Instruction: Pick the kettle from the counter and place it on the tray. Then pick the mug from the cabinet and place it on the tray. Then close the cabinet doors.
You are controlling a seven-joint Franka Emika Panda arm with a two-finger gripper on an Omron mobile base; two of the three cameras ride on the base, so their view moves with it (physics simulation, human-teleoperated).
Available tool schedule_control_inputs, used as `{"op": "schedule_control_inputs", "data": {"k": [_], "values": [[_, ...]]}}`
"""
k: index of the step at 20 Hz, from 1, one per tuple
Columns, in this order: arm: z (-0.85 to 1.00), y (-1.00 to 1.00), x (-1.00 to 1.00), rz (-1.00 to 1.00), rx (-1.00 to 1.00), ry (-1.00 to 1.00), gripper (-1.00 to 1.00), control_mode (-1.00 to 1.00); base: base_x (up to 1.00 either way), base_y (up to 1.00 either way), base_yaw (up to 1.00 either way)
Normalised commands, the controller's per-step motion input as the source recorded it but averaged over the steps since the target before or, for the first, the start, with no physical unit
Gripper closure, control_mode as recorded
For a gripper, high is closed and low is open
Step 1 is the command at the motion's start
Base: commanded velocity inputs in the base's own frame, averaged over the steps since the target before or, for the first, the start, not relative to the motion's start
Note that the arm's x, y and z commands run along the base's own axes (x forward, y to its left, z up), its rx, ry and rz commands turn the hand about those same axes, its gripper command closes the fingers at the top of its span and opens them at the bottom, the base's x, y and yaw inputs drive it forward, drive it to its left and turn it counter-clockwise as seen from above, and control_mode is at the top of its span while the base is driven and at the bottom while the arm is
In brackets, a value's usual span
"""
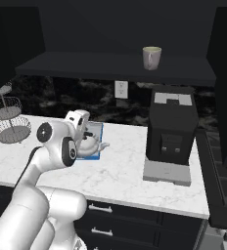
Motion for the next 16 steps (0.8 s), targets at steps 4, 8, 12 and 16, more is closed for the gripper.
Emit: {"op": "schedule_control_inputs", "data": {"k": [4,8,12,16], "values": [[0.14,0.51,0.39,0.09,0.0,0.0,1.0,-1.0,0.0,0.0,0.0],[0.1,0.35,0.64,0.04,0.0,0.06,1.0,-1.0,0.0,0.0,0.0],[0.0,0.3,0.73,0.0,0.0,0.01,1.0,-1.0,0.0,0.0,0.0],[-0.03,0.28,0.72,0.0,-0.01,0.0,1.0,-1.0,0.0,0.0,0.0]]}}
